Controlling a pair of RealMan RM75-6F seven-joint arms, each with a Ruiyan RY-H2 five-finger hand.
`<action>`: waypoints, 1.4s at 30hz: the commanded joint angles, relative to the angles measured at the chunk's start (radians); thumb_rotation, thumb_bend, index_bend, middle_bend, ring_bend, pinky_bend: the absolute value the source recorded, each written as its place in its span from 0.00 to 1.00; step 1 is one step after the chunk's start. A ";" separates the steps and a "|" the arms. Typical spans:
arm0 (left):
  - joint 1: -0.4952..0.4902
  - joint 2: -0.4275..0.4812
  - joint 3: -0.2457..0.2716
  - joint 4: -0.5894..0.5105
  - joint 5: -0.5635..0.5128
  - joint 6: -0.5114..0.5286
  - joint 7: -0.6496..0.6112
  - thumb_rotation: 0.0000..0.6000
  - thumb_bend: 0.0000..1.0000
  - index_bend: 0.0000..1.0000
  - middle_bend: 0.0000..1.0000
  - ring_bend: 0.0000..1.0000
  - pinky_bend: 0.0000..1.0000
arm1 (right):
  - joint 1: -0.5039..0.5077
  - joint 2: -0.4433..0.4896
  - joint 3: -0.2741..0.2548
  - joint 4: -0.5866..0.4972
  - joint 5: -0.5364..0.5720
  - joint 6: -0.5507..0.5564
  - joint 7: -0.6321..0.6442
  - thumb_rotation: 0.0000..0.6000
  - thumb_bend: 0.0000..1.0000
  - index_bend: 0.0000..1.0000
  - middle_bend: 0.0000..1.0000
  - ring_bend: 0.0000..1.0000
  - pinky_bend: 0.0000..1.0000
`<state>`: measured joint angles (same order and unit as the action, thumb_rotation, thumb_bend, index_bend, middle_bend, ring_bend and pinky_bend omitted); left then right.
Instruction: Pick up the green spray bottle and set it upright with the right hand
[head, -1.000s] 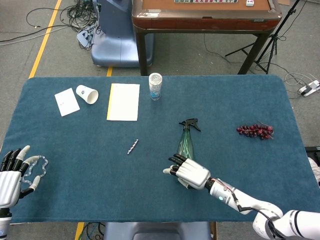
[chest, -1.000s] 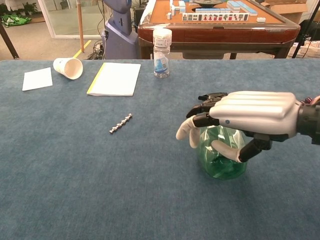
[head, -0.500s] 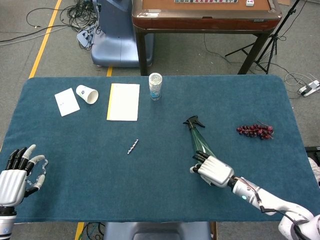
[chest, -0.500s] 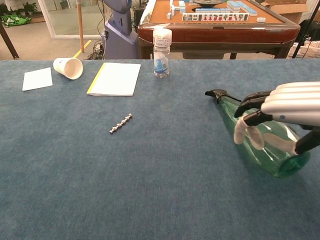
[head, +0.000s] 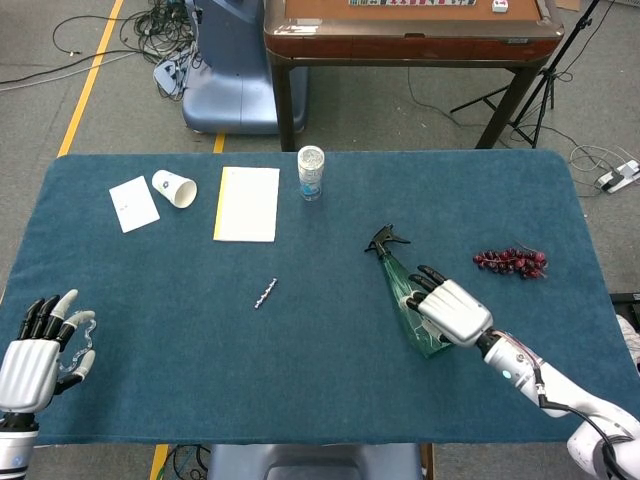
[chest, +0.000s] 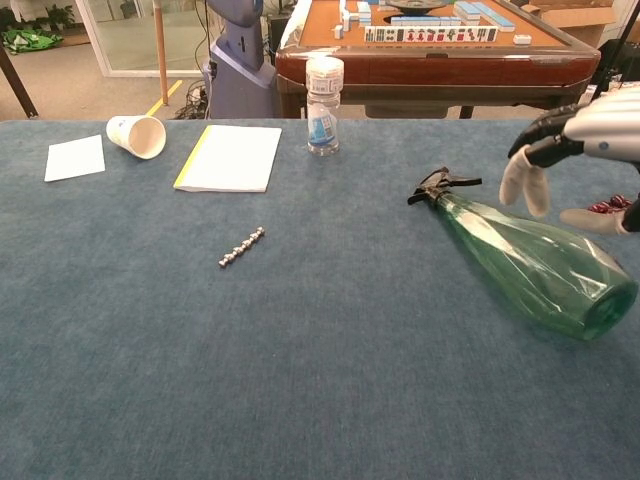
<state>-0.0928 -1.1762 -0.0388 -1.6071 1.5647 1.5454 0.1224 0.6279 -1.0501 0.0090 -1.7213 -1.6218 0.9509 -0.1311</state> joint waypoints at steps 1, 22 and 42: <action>0.003 0.002 0.001 0.002 -0.003 0.003 -0.004 1.00 0.35 0.27 0.07 0.04 0.00 | 0.007 0.001 0.042 -0.031 0.080 -0.010 -0.016 1.00 0.09 0.32 0.36 0.13 0.11; 0.002 -0.012 0.008 0.031 -0.007 -0.014 -0.027 1.00 0.35 0.28 0.07 0.04 0.00 | 0.210 -0.089 0.104 0.099 0.667 -0.327 -0.110 1.00 0.87 0.13 0.29 0.13 0.12; 0.002 -0.019 0.011 0.044 -0.016 -0.024 -0.029 1.00 0.35 0.28 0.07 0.04 0.00 | 0.268 -0.221 0.118 0.238 0.710 -0.449 0.035 1.00 0.90 0.12 0.30 0.13 0.12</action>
<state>-0.0902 -1.1951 -0.0281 -1.5627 1.5482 1.5217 0.0936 0.8924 -1.2647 0.1213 -1.4806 -0.9034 0.5077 -0.1040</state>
